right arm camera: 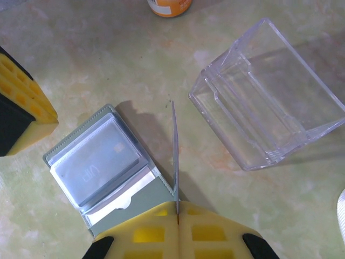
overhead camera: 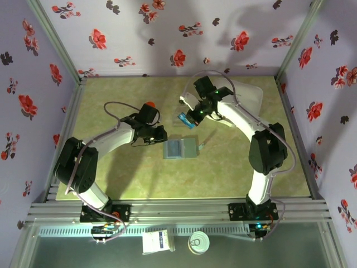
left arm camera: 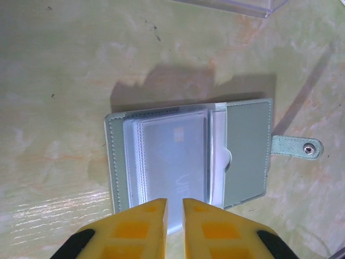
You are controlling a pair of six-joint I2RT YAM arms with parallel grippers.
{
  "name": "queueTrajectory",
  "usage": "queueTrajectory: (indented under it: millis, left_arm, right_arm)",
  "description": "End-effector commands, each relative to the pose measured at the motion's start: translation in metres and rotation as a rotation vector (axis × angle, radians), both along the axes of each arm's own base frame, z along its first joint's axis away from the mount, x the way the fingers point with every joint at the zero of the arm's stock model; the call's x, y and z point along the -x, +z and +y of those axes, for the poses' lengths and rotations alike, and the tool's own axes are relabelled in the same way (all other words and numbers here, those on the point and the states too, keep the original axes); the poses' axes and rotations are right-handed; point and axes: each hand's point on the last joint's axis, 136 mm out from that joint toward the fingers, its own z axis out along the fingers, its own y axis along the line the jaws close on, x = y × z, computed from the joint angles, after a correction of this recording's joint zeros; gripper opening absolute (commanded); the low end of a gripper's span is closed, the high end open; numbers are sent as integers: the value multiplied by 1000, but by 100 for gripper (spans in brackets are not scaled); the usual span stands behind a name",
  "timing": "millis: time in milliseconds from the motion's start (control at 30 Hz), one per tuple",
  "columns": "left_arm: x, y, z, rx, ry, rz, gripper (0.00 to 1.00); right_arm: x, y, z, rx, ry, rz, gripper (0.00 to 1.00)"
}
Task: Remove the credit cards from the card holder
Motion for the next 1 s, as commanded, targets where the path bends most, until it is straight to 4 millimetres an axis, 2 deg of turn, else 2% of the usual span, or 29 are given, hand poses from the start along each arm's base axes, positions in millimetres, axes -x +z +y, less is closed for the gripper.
queueTrajectory:
  millis: [0, 200, 333, 767, 967]
  left_arm:
    - [-9, 24, -6, 47, 5, -49, 15]
    - [-7, 29, 0, 41, 4, -69, 15]
    - [-5, 29, 2, 43, 7, -66, 15]
    - [3, 18, 10, 35, 23, -43, 15]
    - [4, 13, 13, 29, 28, -34, 14]
  right_arm:
    - [-9, 4, -1, 41, 71, -43, 0]
    - [-18, 6, 5, 75, 184, -81, 0]
    - [-33, 4, 9, 97, 227, -130, 0]
    - [-69, -31, 17, 182, 315, -91, 0]
    - [-73, -51, 14, 232, 349, -48, 0]
